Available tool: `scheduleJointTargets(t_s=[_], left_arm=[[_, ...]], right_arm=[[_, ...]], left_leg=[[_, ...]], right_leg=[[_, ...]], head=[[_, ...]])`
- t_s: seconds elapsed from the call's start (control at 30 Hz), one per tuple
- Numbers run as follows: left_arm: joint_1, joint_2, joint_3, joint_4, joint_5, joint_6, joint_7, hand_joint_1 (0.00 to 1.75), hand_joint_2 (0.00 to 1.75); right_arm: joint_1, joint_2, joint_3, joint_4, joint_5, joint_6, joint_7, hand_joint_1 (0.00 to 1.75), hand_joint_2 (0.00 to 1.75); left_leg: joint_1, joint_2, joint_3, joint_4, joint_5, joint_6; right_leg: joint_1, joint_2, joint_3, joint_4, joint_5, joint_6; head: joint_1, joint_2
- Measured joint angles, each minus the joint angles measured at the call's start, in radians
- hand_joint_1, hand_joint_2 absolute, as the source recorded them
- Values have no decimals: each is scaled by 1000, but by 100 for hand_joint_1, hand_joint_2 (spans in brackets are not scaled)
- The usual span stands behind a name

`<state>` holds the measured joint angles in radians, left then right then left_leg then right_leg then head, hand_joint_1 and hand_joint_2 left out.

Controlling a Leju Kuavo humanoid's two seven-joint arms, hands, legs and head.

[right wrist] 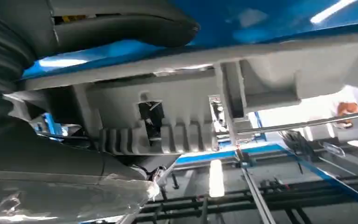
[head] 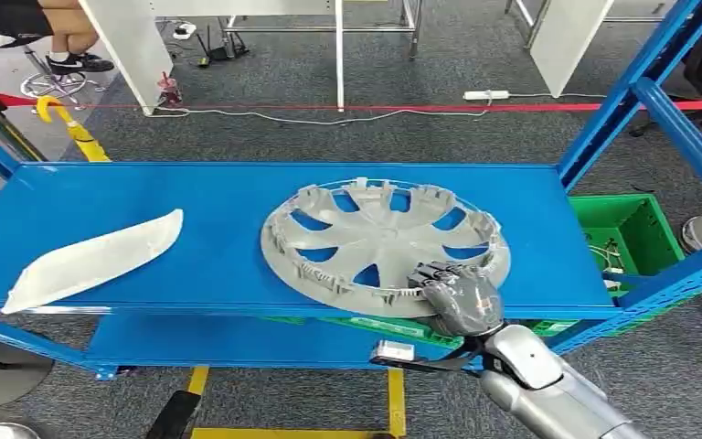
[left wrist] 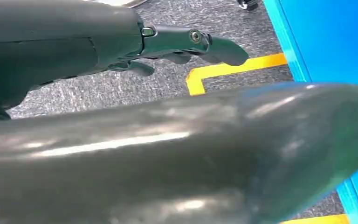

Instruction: Take the parts from the cabinet and place them on the table.

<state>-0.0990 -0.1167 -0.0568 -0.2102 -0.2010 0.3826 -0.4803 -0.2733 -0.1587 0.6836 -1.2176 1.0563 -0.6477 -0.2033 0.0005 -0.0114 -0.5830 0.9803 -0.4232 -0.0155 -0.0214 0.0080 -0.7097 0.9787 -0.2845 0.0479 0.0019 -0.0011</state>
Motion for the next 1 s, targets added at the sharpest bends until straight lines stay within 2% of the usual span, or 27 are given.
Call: scheduleJointTargets(t_s=[0.57, 1.0], left_arm=[[0, 4, 0, 0, -29, 6, 19, 0, 0], [0, 5, 0, 0, -29, 8, 22, 0, 0]], right_arm=[[-30, -19, 13, -156, 34, -8, -12, 175, 175], [-36, -25, 27, -184, 36, -13, -13, 175, 175]], left_leg=[[0, 0, -2, 0, 0, 0], [0, 0, -3, 0, 0, 0]], right_leg=[[0, 0, -2, 0, 0, 0], [0, 0, -3, 0, 0, 0]], head=[[0, 0], [0, 0]])
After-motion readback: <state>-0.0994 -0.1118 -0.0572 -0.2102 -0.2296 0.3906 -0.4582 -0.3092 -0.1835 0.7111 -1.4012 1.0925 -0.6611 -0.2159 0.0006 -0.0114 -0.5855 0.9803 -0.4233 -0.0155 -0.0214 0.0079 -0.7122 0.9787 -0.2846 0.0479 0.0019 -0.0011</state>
